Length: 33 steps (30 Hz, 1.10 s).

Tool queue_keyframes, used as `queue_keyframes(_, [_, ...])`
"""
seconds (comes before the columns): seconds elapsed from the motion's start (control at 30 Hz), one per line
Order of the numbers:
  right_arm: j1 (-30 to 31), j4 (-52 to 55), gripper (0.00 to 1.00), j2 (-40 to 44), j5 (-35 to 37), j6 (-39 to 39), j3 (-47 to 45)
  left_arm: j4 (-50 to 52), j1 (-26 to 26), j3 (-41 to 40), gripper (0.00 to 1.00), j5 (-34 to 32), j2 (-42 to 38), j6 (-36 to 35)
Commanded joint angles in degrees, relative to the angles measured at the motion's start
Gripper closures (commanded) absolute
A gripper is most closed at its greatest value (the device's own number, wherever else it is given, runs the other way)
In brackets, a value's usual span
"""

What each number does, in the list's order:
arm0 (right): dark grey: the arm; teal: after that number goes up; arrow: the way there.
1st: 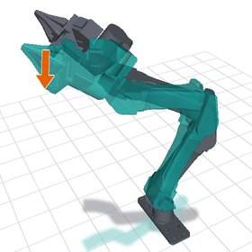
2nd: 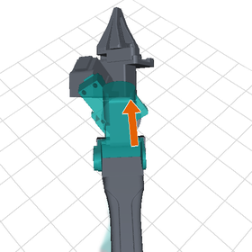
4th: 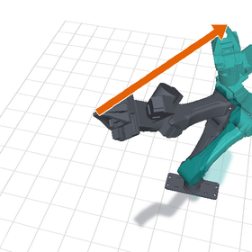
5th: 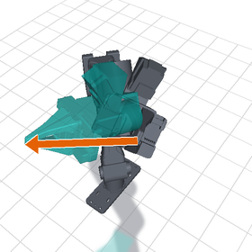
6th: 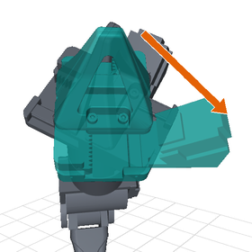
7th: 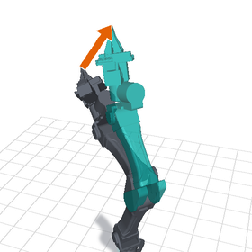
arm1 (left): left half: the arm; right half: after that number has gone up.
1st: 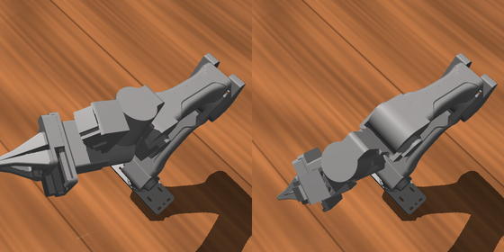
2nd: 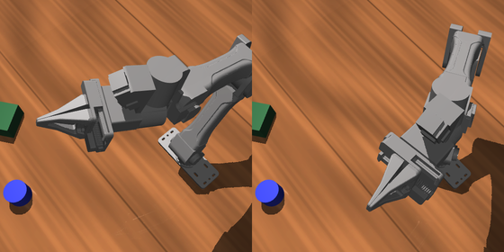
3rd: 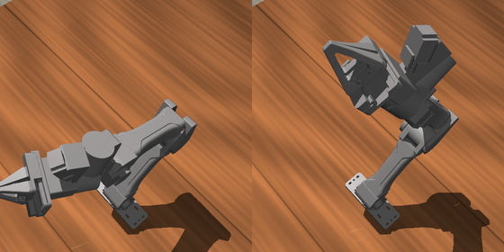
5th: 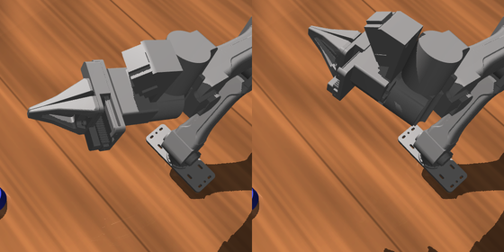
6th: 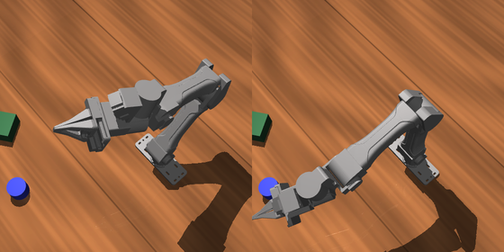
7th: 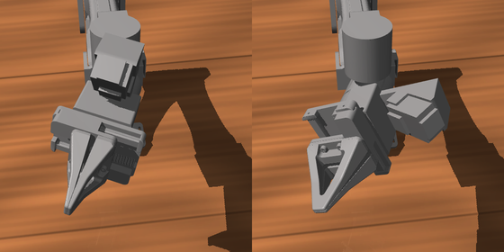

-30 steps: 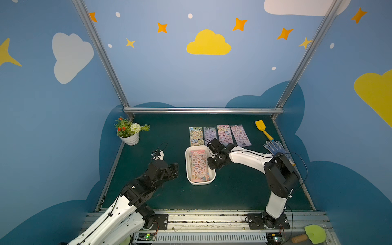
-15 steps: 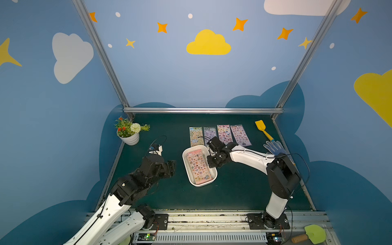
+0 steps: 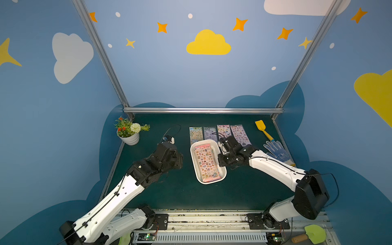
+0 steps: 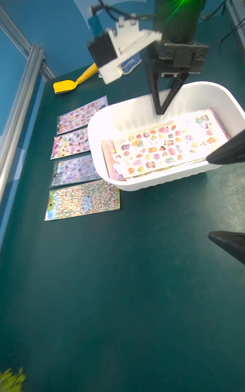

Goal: Take the stickers out of the storage box
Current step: Pick up the storage box at the center of the board, then pick up the sticker from the storage box.

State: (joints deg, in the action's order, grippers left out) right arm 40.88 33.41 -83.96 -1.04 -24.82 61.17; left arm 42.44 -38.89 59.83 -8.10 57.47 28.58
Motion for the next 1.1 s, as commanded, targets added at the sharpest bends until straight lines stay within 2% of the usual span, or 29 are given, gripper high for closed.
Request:
queue_keyframes(0.0, [-2.08, -2.57, 1.0, 3.72, -1.26, -1.72, -3.48, -3.96, -3.9, 2.96, 0.5, -1.53, 3.39, 1.48])
queue_keyframes(0.13, [-4.19, -3.47, 1.0, 5.83, -1.62, -3.21, -6.96, -5.7, -8.86, 6.15, 0.52, -4.79, 9.41, 1.74])
queue_keyframes(0.23, [-5.51, -4.72, 1.0, 7.73, -1.28, -4.32, -9.97, -7.25, -11.68, 8.58, 0.61, -5.49, 14.51, 2.44])
queue_keyframes(0.4, [-7.73, -5.23, 1.0, 10.15, -0.18, -5.76, -12.96, -8.46, -15.51, 13.47, 0.68, -6.67, 23.79, 2.72])
queue_keyframes(0.7, [-10.43, -10.11, 1.0, 12.82, -0.11, -6.98, -18.88, -10.78, -16.64, 21.07, 0.8, -1.57, 40.84, 5.06])
queue_keyframes(0.93, [-11.94, -14.01, 1.0, 10.1, -1.94, -7.61, -21.31, -8.88, -16.52, 29.78, 0.83, 1.28, 54.18, 5.66])
queue_keyframes(1.07, [-12.25, -15.1, 1.0, 9.22, -2.73, -7.94, -22.01, -9.0, -16.5, 31.29, 0.83, 1.41, 57.92, 5.87])
